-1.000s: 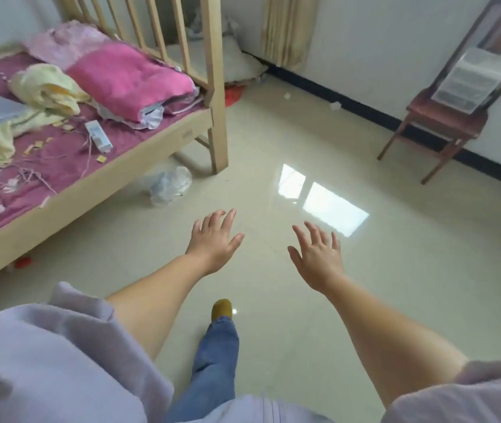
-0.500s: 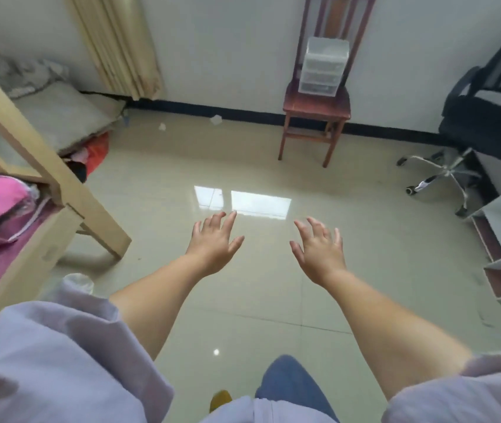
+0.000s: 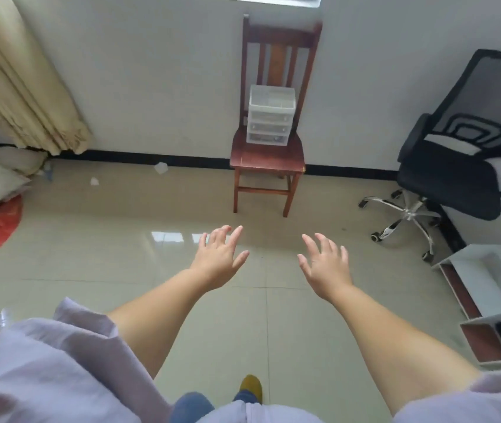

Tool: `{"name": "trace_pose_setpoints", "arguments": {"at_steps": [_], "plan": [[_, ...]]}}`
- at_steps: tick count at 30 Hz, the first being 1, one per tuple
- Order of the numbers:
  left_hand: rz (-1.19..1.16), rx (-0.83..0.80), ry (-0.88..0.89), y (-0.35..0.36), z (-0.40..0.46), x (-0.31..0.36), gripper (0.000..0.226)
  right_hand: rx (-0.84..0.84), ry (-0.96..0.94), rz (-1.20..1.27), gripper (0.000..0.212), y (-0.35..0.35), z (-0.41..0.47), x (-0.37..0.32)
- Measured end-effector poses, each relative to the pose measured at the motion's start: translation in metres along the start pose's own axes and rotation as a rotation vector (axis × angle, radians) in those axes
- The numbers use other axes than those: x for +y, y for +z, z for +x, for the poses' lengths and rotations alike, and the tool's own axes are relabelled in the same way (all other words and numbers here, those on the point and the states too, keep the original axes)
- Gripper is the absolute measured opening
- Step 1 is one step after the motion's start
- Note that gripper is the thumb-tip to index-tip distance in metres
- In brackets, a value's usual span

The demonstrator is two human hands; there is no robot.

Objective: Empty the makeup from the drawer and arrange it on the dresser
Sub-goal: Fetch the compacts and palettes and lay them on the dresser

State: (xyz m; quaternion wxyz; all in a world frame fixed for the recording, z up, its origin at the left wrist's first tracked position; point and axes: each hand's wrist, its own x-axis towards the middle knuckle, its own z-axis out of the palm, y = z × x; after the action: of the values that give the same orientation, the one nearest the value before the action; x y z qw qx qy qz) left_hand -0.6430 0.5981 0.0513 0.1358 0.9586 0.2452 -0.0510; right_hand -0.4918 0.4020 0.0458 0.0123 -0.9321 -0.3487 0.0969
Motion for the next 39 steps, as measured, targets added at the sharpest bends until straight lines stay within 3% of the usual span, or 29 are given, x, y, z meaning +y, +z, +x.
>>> {"name": "trace_pose_setpoints", "arguments": {"at_steps": [17, 23, 32, 37, 39], "plan": [[0.086, -0.094, 0.029, -0.066, 0.423, -0.118, 0.062, -0.060, 0.100, 0.079, 0.052, -0.038, 0.411, -0.026], [0.071, -0.119, 0.097, -0.085, 0.544, -0.125, 0.062, -0.105, 0.149, 0.160, 0.050, -0.042, 0.522, -0.027], [0.060, -0.078, 0.129, -0.033, 0.736, -0.141, 0.063, -0.235, 0.355, 0.686, 0.043, 0.031, 0.713, -0.003], [0.114, 0.042, 0.130, -0.010, 0.824, -0.138, 0.068, -0.304, 0.457, 0.907, 0.039, 0.078, 0.819, -0.003], [0.126, 0.063, 0.154, 0.003, 0.844, -0.142, 0.070, -0.335, 0.590, 1.074, 0.036, 0.097, 0.853, -0.008]]}}
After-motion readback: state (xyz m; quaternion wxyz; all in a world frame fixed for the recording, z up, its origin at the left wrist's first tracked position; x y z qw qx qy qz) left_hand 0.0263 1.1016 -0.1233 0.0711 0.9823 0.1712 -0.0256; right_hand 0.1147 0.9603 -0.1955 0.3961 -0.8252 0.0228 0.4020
